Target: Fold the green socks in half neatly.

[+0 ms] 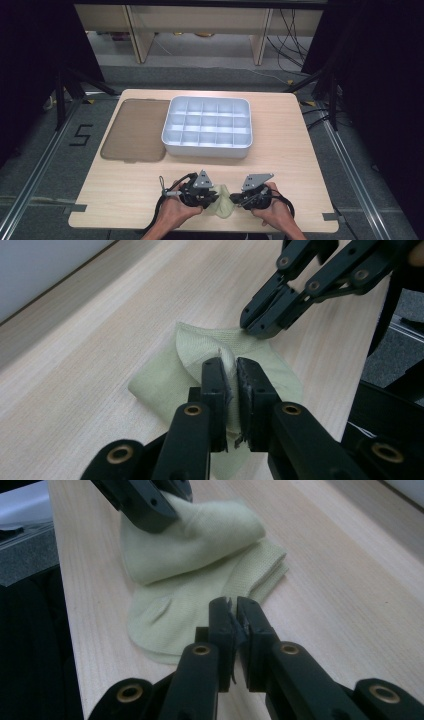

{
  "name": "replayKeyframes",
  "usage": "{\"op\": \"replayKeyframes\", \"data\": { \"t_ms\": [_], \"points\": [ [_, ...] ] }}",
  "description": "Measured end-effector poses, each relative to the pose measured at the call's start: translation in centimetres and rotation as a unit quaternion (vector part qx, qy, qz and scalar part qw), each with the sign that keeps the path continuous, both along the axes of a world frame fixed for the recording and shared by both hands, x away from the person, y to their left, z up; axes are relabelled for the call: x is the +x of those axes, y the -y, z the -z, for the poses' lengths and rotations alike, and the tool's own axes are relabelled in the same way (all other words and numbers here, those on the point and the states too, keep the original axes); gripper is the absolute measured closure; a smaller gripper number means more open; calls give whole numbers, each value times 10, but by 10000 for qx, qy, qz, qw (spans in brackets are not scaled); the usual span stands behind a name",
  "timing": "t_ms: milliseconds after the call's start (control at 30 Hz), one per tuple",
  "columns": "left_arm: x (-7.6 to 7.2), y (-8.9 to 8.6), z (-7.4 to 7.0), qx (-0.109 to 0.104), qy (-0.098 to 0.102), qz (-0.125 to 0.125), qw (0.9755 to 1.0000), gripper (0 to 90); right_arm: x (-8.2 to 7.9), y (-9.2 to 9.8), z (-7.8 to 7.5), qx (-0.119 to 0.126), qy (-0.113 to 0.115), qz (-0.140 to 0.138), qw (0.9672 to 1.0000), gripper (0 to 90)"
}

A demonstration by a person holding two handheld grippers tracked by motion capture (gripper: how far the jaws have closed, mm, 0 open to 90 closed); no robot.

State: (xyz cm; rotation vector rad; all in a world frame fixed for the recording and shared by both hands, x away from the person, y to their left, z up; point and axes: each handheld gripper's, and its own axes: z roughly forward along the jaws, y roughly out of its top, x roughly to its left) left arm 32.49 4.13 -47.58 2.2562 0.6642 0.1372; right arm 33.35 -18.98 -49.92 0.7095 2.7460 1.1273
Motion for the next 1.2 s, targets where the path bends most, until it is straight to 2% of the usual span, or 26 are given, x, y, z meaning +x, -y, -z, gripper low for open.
{"op": "replayKeyframes", "data": {
  "t_ms": [133, 167, 233, 367, 400, 467, 500, 533, 667, 700, 733, 767, 833, 900, 933, 967, 1000, 1033, 1200],
  "points": [
    [2, 1, 1, 57, 30, 70, 10000, 823, -1, 4, -2, -7, 1, 87, 10000, 858],
    [2, 3, 2, -4, 4, -39, 10000, 823, -1, 4, 0, -49, -57, 122, 9999, 860],
    [2, 4, 1, 49, 7, 38, 10000, 822, 1, 4, 2, -49, 2, 44, 10000, 862],
    [1, 9, 3, 8, -36, 28, 10000, 821, 3, 3, 2, -44, -25, 60, 10000, 865],
    [2, 10, 3, 57, 3, 99, 9999, 820, 3, 2, 2, -52, -34, 57, 10000, 865],
    [2, 10, 4, 50, -28, 77, 10000, 817, 5, 1, 2, -42, 22, 26, 10000, 866],
    [3, 11, 5, 39, -26, 24, 10000, 815, 8, 0, 2, -46, -65, 75, 9999, 868],
    [4, 10, 5, 116, 2, 92, 9999, 814, 9, -1, 3, -31, -48, 95, 9999, 869],
    [3, 11, 5, 68, -21, -24, 10000, 810, 16, -5, 3, -4, -48, -44, 10000, 869],
    [3, 12, 6, -16, -38, -77, 10000, 810, 16, -5, 3, -4, -48, -44, 10000, 869],
    [4, 11, 5, 30, -16, 13, 10000, 809, 16, -6, 3, 3, -55, -26, 10000, 869],
    [3, 12, 6, -56, -82, -58, 9999, 806, 17, -6, 3, -5, -52, -38, 10000, 869],
    [4, 14, 6, -15, -58, 24, 10000, 789, 18, -5, 2, 32, -56, -20, 10000, 858],
    [3, 16, 7, -77, -106, -30, 9999, 786, 18, -3, 0, 78, -66, 74, 9999, 854],
    [4, 16, 6, -27, -5, 76, 10000, 786, 18, -1, -1, 85, -38, 99, 9999, 853],
    [3, 17, 7, -134, -26, 46, 9999, 785, 19, 1, -2, 160, -46, 118, 9998, 853],
    [3, 17, 7, -134, -26, 46, 9999, 780, 19, 1, -2, 160, -46, 118, 9998, 853],
    [4, 17, 6, -155, -44, -11, 9999, 769, 21, 6, -4, 256, -12, 169, 9995, 853],
    [5, 16, 5, -222, -20, 35, 9997, 697, 21, 14, -9, 337, 7, 305, 9990, 848]
  ]
}}
